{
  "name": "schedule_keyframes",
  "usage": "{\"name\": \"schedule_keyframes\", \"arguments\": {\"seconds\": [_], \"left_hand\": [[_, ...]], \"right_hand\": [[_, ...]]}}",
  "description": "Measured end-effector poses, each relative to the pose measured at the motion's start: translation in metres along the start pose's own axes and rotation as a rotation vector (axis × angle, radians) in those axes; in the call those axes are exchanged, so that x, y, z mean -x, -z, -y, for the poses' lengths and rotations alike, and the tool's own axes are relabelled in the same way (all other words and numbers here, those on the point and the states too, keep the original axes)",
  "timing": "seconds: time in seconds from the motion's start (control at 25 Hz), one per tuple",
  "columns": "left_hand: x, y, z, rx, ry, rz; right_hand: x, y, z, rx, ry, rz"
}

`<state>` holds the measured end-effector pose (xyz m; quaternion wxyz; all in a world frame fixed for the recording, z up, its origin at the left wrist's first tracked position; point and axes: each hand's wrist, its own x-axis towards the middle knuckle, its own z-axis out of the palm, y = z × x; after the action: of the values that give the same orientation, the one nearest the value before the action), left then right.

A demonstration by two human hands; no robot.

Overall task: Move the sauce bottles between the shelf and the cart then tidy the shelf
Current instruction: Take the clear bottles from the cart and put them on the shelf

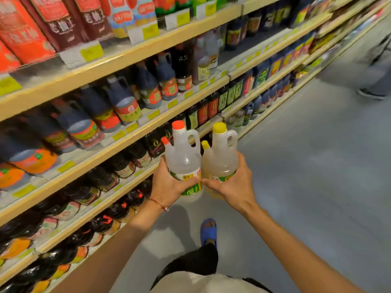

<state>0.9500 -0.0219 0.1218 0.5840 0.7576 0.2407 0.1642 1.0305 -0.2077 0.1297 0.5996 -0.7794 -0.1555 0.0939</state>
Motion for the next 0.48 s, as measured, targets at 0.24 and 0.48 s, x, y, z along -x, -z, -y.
{"name": "schedule_keyframes", "arguments": {"seconds": [0.24, 0.48], "left_hand": [[-0.110, -0.077, -0.027, -0.006, 0.022, 0.098], [-0.195, -0.155, -0.057, -0.008, 0.035, 0.112]], "right_hand": [[-0.106, 0.057, -0.014, 0.024, -0.086, -0.032], [-0.197, 0.118, -0.037, -0.012, -0.130, -0.087]]}}
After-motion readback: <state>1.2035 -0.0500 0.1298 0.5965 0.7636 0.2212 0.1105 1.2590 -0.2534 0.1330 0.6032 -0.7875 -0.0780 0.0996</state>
